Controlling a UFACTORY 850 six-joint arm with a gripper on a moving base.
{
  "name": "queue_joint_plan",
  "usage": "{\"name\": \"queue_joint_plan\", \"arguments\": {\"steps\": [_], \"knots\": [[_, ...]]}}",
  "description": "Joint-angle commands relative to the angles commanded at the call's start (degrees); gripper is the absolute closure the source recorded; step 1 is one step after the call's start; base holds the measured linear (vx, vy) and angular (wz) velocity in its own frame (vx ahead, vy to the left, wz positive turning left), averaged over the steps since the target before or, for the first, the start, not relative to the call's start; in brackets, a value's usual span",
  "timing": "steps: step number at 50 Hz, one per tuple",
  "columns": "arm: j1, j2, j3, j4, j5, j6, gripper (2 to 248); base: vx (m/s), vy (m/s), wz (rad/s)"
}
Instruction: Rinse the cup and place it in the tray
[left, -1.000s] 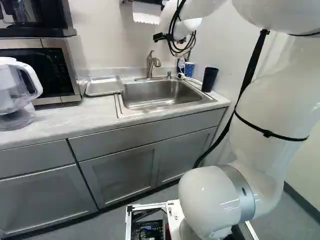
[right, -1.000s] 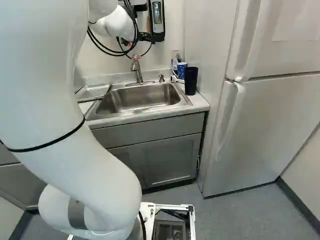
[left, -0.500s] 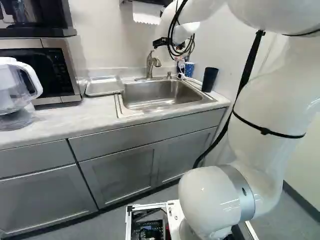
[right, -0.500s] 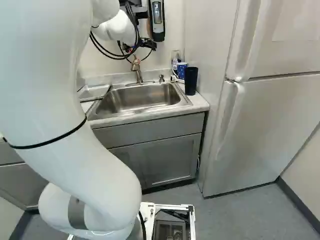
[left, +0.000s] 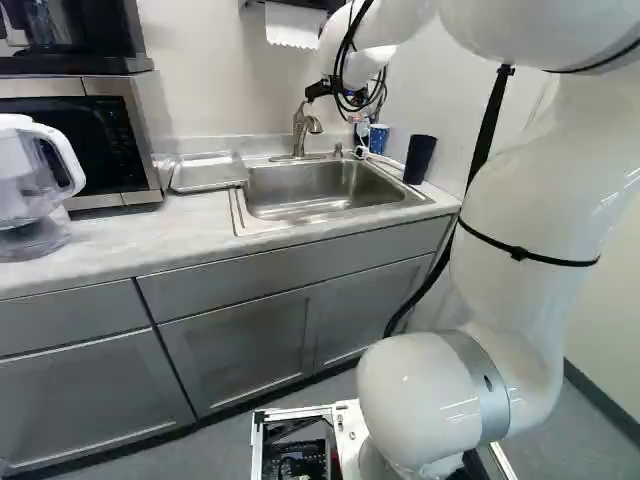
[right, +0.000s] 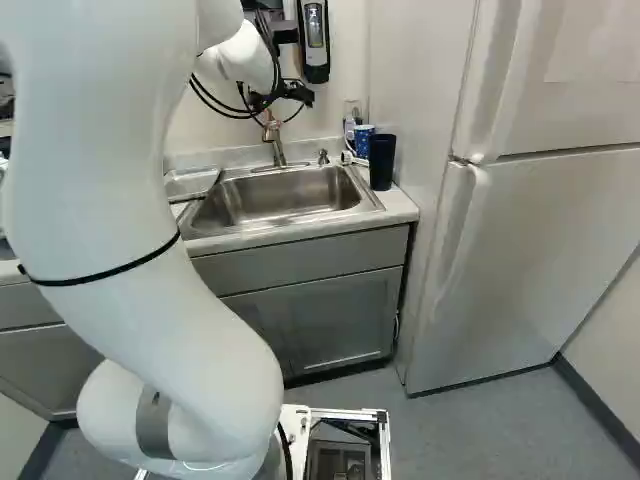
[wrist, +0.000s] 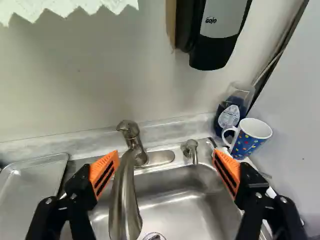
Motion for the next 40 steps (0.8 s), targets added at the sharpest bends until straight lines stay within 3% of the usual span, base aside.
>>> {"name": "queue_joint_plan", "arguments": {"steps": [40], "knots": [[0.8,-10.6,-10.4,0.0,-1.2,0.0,3,0.000,0.000,0.000]]}}
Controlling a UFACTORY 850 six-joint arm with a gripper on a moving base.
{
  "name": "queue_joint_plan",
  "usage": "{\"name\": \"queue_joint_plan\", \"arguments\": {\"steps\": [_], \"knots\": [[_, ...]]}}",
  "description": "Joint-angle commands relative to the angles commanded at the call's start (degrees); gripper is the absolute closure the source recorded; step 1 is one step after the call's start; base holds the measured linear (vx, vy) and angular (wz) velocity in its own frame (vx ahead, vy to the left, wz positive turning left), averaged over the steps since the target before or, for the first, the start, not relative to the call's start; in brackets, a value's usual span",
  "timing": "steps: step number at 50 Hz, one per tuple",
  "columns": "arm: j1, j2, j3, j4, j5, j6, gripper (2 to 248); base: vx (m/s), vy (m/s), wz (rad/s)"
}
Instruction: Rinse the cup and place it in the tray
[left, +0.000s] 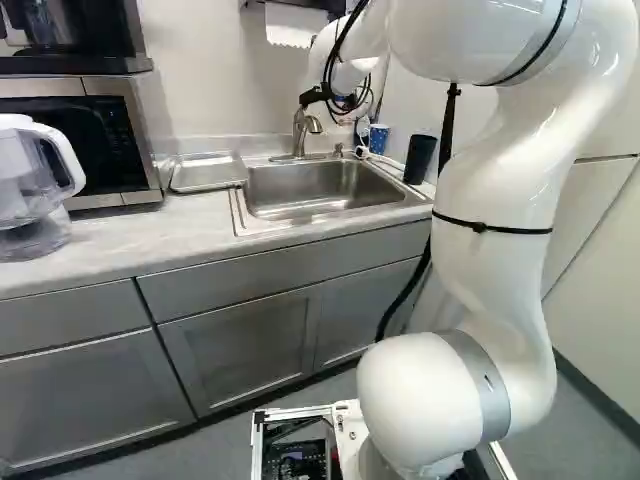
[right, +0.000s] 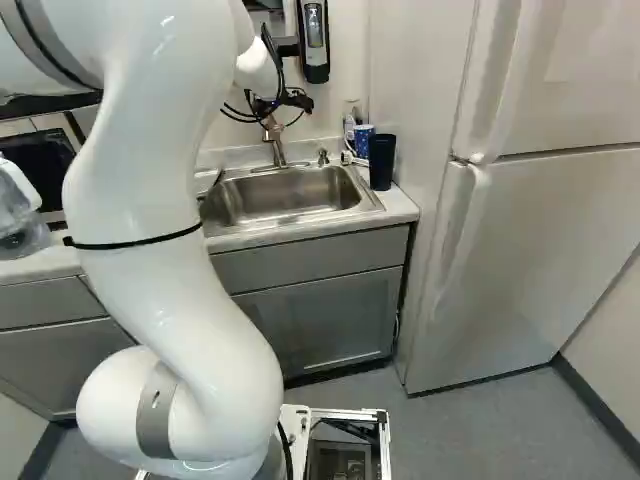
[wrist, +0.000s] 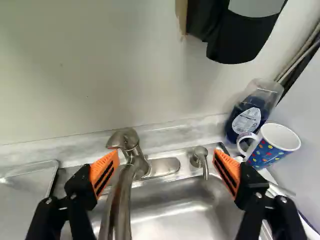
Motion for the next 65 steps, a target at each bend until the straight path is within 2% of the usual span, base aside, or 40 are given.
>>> {"name": "queue_joint_plan", "arguments": {"steps": [6,33,55,65], "knots": [[0.2,-1.2,-1.4,0.0,0.0,0.0,3,0.000,0.000,0.000],[0.2,-1.7,-2.0,0.0,-0.5,0.0,3,0.000,0.000,0.000],[0.3,-5.1,-6.0,0.0,3.8,0.0,3,0.000,0.000,0.000],[0.6,-6.9,-8.2,0.0,3.9,0.0,3,0.000,0.000,0.000]]}}
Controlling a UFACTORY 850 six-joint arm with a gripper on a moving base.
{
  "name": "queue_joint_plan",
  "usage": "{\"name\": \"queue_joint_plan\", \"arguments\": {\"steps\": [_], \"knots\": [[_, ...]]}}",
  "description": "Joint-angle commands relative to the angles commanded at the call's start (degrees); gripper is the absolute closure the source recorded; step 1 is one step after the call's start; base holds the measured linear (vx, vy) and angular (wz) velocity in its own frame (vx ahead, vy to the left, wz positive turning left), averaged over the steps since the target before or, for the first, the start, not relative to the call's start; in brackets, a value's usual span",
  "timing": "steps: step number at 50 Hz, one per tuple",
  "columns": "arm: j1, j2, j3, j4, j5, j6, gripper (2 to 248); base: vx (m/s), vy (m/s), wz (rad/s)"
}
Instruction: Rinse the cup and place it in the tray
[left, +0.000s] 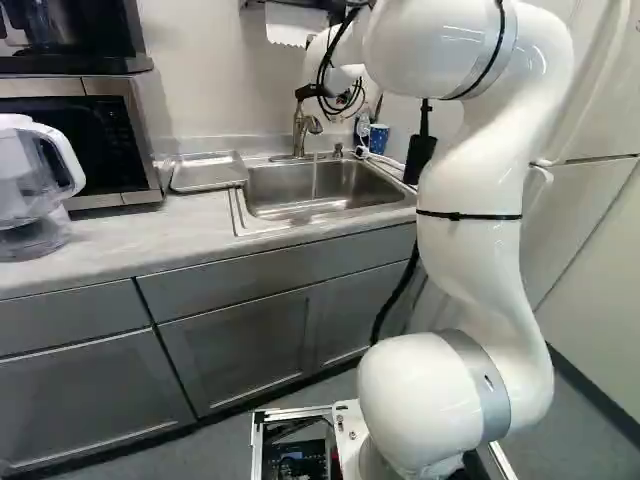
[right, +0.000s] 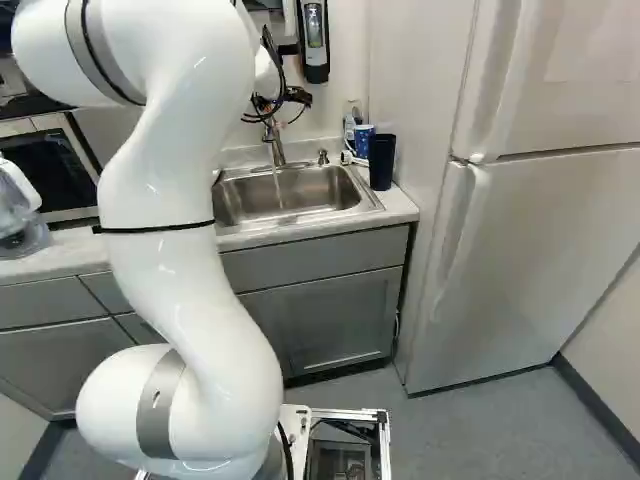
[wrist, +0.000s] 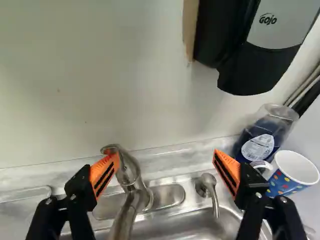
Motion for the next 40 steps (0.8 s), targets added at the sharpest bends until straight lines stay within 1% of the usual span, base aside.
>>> {"name": "queue_joint_plan", "arguments": {"steps": [18,40], "knots": [[0.1,0.4,0.5,0.0,0.0,0.0,3,0.000,0.000,0.000],[1.4,6.2,7.4,0.0,0.0,0.0,3,0.000,0.000,0.000]]}}
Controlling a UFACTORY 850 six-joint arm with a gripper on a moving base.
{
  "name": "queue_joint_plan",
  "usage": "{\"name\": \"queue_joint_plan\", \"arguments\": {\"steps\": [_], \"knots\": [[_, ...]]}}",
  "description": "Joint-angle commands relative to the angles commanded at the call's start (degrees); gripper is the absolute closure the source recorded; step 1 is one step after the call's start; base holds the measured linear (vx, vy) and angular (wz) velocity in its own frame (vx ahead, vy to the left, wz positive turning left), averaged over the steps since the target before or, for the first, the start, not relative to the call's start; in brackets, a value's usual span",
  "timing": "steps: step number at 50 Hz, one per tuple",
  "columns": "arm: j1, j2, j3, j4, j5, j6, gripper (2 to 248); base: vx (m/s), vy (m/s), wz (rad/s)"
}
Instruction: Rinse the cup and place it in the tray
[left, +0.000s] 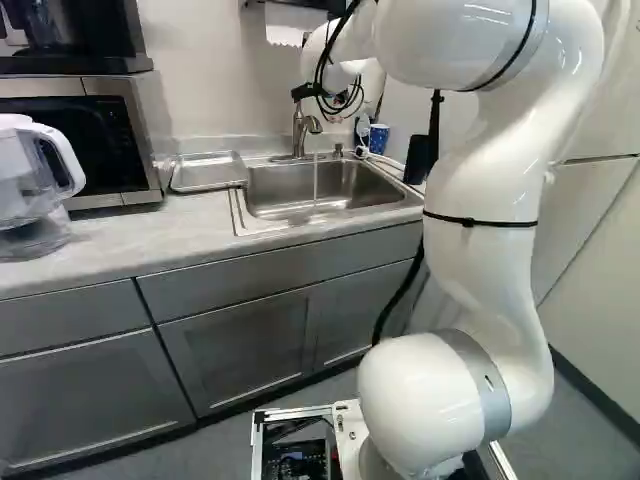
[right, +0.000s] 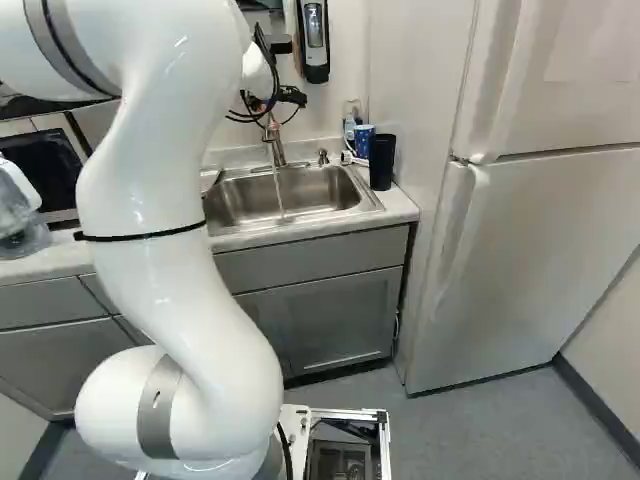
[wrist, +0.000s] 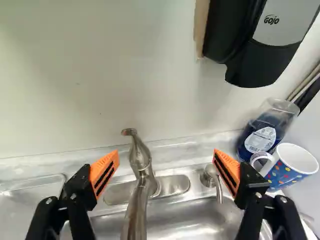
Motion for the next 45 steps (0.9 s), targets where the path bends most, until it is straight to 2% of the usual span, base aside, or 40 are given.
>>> {"name": "queue_joint_plan", "arguments": {"steps": [18,45], "knots": [[1.3,5.1,5.9,0.0,-0.4,0.0,3,0.000,0.000,0.000],[2.7,12.8,14.3,0.0,-3.8,0.0,3,0.000,0.000,0.000]]}}
